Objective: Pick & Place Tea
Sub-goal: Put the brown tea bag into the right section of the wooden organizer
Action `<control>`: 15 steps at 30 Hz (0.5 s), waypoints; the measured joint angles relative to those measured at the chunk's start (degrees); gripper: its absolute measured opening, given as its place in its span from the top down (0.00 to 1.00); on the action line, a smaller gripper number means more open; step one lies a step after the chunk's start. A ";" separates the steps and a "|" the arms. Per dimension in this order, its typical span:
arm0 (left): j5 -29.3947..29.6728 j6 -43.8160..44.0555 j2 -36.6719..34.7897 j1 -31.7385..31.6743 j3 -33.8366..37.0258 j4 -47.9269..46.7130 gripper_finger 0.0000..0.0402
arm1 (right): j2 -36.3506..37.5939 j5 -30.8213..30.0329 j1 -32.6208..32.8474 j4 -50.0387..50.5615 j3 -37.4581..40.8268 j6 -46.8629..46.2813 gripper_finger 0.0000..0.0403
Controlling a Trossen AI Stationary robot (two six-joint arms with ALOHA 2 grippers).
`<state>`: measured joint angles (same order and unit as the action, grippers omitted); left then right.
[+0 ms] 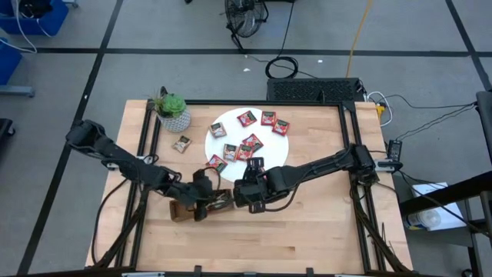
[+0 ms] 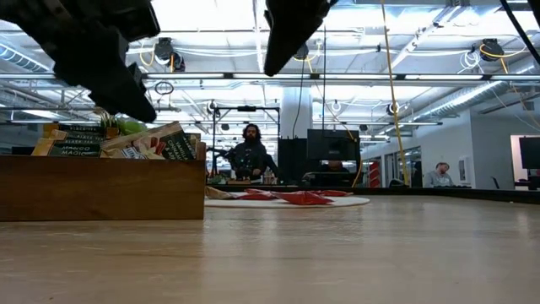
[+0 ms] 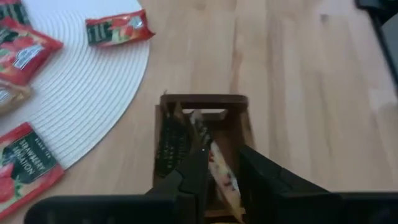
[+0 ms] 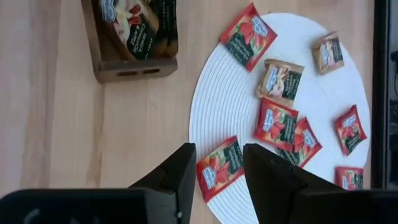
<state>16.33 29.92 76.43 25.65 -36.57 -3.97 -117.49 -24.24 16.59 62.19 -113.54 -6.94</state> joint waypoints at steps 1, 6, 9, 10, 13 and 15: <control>-0.05 0.08 0.63 -0.40 -0.16 -0.17 0.79 | -0.01 -0.01 0.07 0.07 0.25 -0.13 0.71; -1.74 0.62 2.30 -2.07 -0.25 0.06 0.79 | 0.13 0.01 0.41 -0.83 2.25 -0.35 0.71; -1.92 0.75 3.28 -2.97 -0.25 0.53 0.79 | 0.13 0.02 0.41 -0.86 3.46 -0.35 0.71; -2.09 0.76 3.29 -3.19 -0.25 0.73 0.79 | 0.13 0.03 0.41 -0.92 3.79 -0.35 0.71; -4.73 0.58 3.23 -3.94 -0.25 1.26 0.79 | 0.13 0.01 0.41 -1.52 4.47 -0.35 0.71; -6.03 0.63 3.23 -4.25 -0.25 1.24 0.79 | 0.13 0.03 0.41 -1.55 4.69 -0.37 0.71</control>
<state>10.31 30.55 79.66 21.40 -36.82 -2.73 -117.36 -24.21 16.99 60.64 -108.86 -7.31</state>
